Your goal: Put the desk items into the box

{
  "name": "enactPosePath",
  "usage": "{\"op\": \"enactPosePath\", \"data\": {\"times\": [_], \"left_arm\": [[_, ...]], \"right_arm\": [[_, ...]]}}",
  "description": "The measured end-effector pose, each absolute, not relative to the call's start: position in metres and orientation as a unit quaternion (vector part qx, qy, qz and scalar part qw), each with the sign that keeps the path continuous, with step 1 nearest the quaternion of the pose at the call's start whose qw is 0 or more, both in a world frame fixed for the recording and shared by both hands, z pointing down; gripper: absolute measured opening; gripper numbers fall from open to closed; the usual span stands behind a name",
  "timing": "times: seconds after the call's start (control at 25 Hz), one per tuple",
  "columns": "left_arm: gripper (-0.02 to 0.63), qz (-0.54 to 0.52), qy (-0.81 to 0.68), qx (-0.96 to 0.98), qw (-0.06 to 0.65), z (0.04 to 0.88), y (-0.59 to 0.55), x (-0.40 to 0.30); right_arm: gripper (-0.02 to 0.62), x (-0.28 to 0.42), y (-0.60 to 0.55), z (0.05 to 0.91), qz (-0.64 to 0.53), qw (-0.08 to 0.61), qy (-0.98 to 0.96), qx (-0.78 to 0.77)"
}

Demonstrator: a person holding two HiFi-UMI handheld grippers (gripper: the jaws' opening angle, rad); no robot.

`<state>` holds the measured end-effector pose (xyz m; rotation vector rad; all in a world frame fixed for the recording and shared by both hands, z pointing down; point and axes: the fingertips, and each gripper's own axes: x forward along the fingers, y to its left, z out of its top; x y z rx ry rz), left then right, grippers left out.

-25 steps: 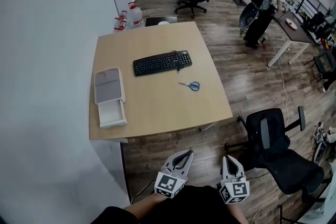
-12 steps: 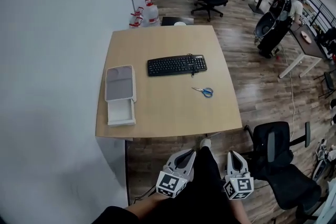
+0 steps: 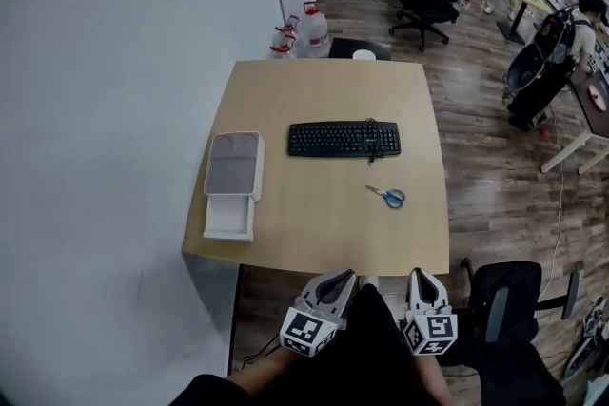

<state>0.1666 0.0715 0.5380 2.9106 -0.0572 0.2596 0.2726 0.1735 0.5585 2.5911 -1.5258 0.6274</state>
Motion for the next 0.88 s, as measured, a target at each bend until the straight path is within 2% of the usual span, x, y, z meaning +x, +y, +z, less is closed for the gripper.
{"op": "enactPosePath", "data": {"times": [0.44,0.88], "left_arm": [[0.021,0.129,-0.098,0.979,0.124,0.544,0.030,0.269],[0.021,0.138,-0.181,0.963,0.145,0.555,-0.002,0.300]], "right_arm": [[0.060,0.382,0.124,0.600,0.263,0.087,-0.570,0.773],[0.063,0.441,0.067,0.657,0.289,0.158,-0.634,0.700]]}}
